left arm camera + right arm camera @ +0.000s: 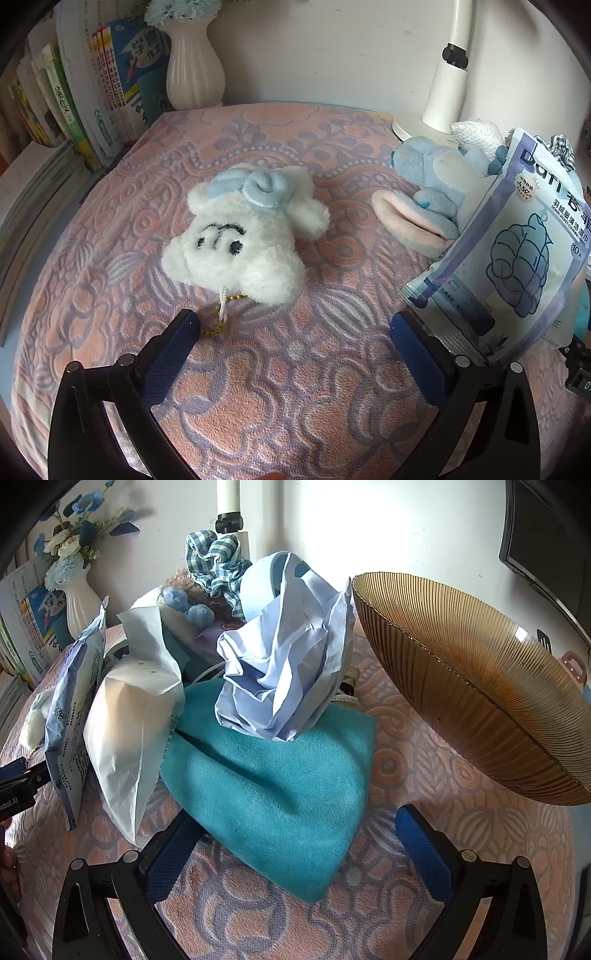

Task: Organize soft objects

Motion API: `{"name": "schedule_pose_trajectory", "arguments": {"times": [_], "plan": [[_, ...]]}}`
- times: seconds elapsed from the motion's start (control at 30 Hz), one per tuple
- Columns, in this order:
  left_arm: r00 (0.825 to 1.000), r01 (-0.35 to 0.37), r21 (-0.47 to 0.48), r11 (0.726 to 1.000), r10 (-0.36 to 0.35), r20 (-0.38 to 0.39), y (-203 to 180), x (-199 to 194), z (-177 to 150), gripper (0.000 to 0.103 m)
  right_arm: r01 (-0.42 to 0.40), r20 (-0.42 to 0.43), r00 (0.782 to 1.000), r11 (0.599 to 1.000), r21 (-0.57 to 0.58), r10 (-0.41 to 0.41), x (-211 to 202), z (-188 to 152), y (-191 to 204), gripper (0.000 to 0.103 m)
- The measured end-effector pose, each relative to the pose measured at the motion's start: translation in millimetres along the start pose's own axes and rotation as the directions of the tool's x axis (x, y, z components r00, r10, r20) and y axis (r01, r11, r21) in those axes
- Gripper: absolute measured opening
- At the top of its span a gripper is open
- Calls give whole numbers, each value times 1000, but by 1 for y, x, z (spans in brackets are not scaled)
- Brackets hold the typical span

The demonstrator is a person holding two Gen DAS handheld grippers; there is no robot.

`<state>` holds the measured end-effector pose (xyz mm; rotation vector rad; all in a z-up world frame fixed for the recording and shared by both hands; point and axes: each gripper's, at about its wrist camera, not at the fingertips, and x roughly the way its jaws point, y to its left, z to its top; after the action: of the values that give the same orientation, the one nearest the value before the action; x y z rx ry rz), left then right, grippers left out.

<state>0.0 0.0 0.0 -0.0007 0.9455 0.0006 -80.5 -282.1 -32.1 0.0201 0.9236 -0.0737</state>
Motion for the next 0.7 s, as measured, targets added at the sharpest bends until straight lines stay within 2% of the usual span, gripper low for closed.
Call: {"name": "schedule_pose_trajectory", "arguments": {"times": [0.13,0.27,0.43,0.57,0.63,0.7], "plan": [[1000,-5,4,1000,5,-2,-1,0,0,103,9,-15,1000,1000,22,-9,-1,0,0,103],[1000,1,6,1000,0,-22,0,-1,-1,103,64,-95,994,994,89,-55,0,6,5,103],[998,8,27,1000,-6,-58,-3,-7,-5,103,92,-164,984,985,146,-68,-2,23,17,103],[993,26,45,999,-21,-117,-4,-26,-19,103,77,-191,981,982,170,-44,-3,26,8,103],[990,5,68,998,5,-140,-7,-39,-26,102,78,-242,969,987,141,-42,-5,20,6,103],[992,4,108,994,9,-122,-12,-64,-31,102,78,-293,955,990,118,-40,-10,17,12,103]]}}
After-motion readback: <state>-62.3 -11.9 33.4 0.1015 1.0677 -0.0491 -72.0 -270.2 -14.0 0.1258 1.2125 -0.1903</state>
